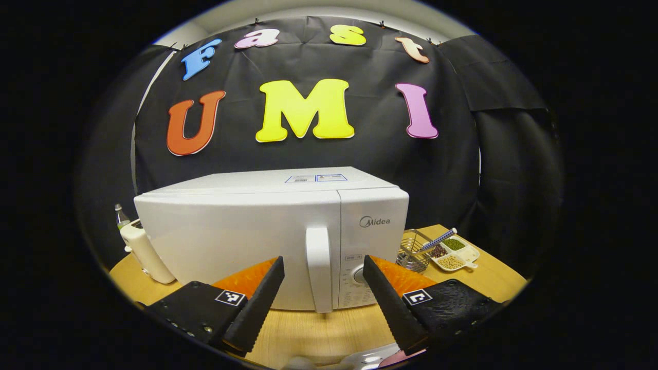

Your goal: Open the microwave oven with the left hand, put the food in, and close the microwave oven.

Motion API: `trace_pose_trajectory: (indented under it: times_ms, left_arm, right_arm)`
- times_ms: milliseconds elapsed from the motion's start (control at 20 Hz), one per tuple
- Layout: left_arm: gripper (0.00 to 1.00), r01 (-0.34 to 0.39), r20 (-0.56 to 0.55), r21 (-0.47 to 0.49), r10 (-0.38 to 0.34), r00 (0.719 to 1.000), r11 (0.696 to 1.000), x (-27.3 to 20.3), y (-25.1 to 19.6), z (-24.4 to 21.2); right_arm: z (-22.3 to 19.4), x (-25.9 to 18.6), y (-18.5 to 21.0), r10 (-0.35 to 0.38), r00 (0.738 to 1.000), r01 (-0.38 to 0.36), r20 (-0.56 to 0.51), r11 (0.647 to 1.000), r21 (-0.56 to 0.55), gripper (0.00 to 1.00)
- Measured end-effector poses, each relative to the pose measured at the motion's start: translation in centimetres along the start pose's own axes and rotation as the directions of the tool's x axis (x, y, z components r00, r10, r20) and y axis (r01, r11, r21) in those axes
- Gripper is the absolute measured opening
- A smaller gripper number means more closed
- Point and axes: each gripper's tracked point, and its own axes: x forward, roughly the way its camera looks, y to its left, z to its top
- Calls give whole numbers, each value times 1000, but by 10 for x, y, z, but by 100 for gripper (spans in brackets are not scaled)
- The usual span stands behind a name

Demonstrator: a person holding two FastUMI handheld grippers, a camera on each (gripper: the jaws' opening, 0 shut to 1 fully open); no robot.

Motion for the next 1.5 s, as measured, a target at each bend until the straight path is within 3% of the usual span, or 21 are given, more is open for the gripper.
trace_pose_trajectory:
  times_ms: [100,300,350,400,450,550,750,1250,1500]
  left_arm:
    - [95,-6,-8,3,6,1000,1000,9,0,-5]
    - [75,-53,-16,7,53,998,999,15,11,-6]
    - [63,-46,-30,9,46,998,999,16,13,-9]
    - [63,-10,-27,-21,10,1000,1000,17,6,-10]
    - [34,-5,-33,-36,4,999,999,18,4,-12]
    - [22,-10,-40,-24,9,999,1000,15,6,-11]
    - [14,1,-61,-52,-4,998,999,12,6,-16]
    - [14,69,-99,-82,-77,992,994,5,5,-17]
    - [13,109,-65,-15,-110,992,994,-48,14,-26]
  right_arm:
    - [-2,2,-3,-8,1000,8,-7,1000,8,99]
    - [-5,3,-3,-17,1000,17,-17,1000,8,99]
    - [-6,4,-4,-21,1000,21,-20,1000,7,99]
    - [-5,4,-3,-20,1000,20,-21,1000,6,99]
    - [-6,3,-2,-21,1000,21,-20,1000,6,99]
    - [-6,2,0,-23,1000,23,-20,1000,4,99]
    - [-3,-4,5,-28,1000,27,-12,999,-17,99]
    - [0,-9,31,16,1000,-16,-6,1000,-15,99]
    - [-3,-16,46,50,999,-50,-5,999,6,99]
